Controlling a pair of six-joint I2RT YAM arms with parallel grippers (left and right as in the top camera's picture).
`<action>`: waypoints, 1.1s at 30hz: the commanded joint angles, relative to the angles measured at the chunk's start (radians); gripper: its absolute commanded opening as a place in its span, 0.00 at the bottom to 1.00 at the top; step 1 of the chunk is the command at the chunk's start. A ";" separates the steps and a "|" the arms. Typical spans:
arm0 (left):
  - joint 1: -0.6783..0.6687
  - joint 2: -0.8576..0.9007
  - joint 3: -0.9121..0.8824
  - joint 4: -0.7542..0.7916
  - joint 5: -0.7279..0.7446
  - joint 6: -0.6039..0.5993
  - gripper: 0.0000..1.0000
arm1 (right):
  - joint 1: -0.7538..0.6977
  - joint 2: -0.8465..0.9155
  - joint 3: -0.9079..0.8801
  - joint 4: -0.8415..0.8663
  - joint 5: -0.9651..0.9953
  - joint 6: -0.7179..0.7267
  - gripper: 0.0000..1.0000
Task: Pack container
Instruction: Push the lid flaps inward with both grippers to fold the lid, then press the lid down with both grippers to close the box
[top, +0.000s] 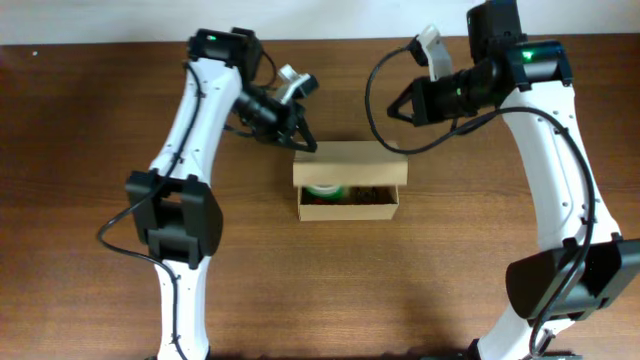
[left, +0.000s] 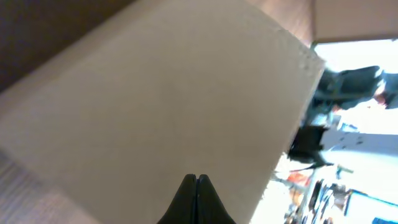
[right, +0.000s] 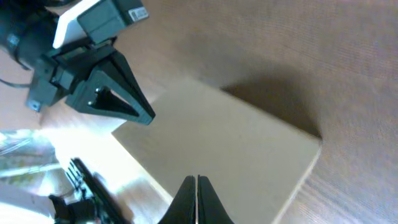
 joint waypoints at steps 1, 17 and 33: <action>-0.044 -0.029 0.010 -0.016 -0.095 0.015 0.02 | 0.007 -0.006 0.007 -0.045 0.068 -0.054 0.04; -0.126 -0.099 0.003 -0.016 -0.565 -0.255 0.02 | 0.099 -0.010 -0.004 -0.218 0.444 0.146 0.04; -0.197 -0.108 -0.276 0.116 -0.633 -0.281 0.01 | 0.139 -0.010 -0.346 -0.069 0.431 0.164 0.04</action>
